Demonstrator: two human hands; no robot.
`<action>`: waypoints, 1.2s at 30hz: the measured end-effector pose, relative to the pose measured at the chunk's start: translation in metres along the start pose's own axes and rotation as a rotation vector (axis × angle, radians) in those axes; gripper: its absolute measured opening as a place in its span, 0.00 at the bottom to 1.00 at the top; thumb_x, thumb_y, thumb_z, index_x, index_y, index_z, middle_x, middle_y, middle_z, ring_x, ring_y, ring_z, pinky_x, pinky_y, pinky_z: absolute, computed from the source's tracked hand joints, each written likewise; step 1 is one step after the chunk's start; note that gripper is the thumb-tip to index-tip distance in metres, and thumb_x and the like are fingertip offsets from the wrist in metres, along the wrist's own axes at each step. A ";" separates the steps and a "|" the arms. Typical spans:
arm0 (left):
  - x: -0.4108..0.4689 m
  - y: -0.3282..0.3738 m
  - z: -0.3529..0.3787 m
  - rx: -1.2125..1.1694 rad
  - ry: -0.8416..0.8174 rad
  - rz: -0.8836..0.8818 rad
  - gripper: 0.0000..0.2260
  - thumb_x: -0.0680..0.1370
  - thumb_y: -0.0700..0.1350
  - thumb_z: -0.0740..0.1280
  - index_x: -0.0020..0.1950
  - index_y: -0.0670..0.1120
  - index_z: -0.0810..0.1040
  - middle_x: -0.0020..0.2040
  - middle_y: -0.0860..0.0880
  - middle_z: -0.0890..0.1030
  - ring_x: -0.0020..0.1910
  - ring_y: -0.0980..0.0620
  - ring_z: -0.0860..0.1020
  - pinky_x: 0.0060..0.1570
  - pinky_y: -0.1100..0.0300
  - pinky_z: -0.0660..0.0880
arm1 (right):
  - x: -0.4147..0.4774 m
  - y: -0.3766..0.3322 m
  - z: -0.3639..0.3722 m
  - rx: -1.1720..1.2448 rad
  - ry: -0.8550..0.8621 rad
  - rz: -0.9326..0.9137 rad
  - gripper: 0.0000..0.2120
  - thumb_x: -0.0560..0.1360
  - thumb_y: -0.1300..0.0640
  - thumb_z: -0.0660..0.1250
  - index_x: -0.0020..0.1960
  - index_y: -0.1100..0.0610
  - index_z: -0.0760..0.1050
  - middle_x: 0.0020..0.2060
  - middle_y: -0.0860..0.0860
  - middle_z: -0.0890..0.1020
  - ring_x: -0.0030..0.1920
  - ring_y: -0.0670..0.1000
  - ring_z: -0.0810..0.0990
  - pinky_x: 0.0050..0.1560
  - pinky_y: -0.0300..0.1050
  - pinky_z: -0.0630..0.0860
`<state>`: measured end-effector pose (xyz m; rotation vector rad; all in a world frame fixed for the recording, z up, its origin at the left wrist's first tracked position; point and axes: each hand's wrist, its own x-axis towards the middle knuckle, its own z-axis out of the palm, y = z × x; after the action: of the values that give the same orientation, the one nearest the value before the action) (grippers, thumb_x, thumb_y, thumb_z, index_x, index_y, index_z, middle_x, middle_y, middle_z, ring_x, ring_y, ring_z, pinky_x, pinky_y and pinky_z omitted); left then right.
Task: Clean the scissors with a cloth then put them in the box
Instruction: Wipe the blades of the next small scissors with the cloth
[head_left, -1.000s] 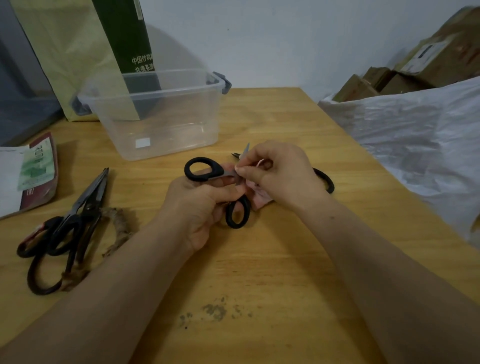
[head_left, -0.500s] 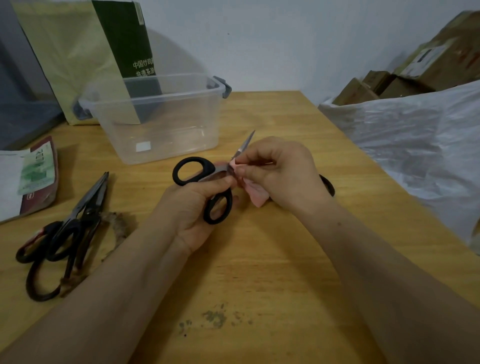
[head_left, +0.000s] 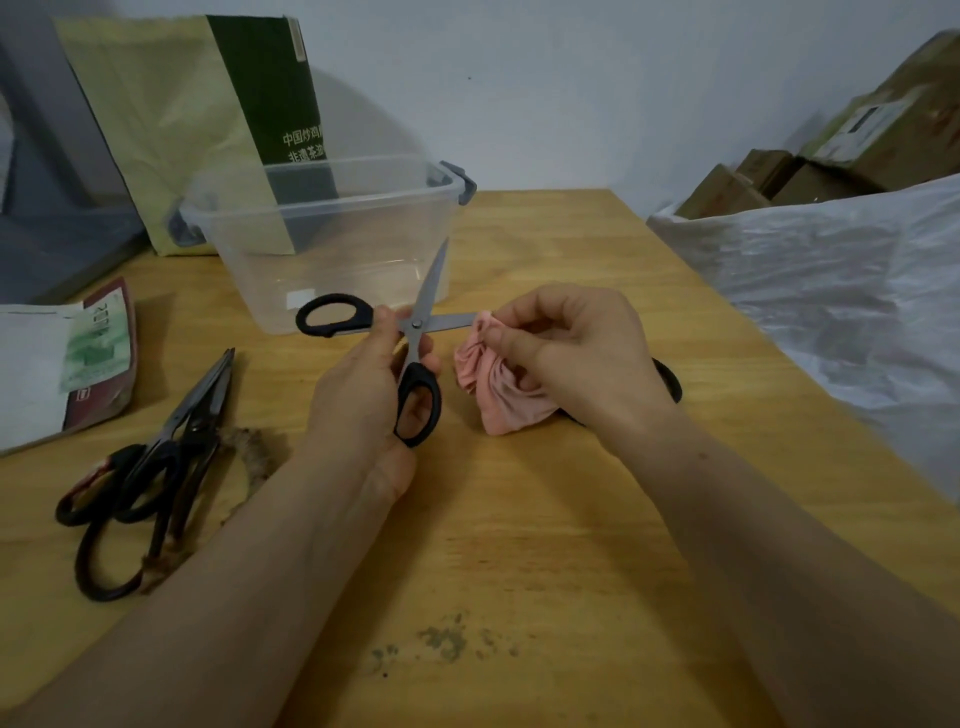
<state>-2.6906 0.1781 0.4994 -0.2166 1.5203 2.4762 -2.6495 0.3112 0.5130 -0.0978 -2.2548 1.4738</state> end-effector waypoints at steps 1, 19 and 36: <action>0.000 0.001 0.001 -0.004 -0.011 0.023 0.08 0.78 0.52 0.65 0.51 0.50 0.80 0.31 0.54 0.80 0.28 0.59 0.77 0.39 0.62 0.72 | 0.000 0.000 0.001 -0.008 0.003 0.003 0.05 0.72 0.56 0.73 0.39 0.49 0.80 0.33 0.45 0.82 0.35 0.42 0.79 0.41 0.42 0.78; -0.022 -0.004 0.010 0.148 -0.047 0.213 0.11 0.75 0.39 0.68 0.35 0.46 0.84 0.36 0.44 0.80 0.35 0.51 0.77 0.43 0.55 0.76 | -0.002 -0.004 0.000 0.252 0.143 0.050 0.06 0.72 0.64 0.72 0.44 0.54 0.81 0.39 0.50 0.83 0.37 0.48 0.84 0.41 0.47 0.82; -0.020 -0.012 0.011 0.147 0.031 0.180 0.07 0.76 0.38 0.68 0.38 0.43 0.81 0.28 0.50 0.81 0.27 0.57 0.78 0.29 0.66 0.75 | -0.003 0.001 0.012 -0.565 -0.058 -0.293 0.07 0.76 0.54 0.67 0.48 0.54 0.83 0.49 0.50 0.79 0.50 0.53 0.77 0.52 0.54 0.74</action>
<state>-2.6686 0.1911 0.4993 -0.0969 1.7990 2.4894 -2.6520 0.3002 0.5073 0.1022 -2.5376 0.6764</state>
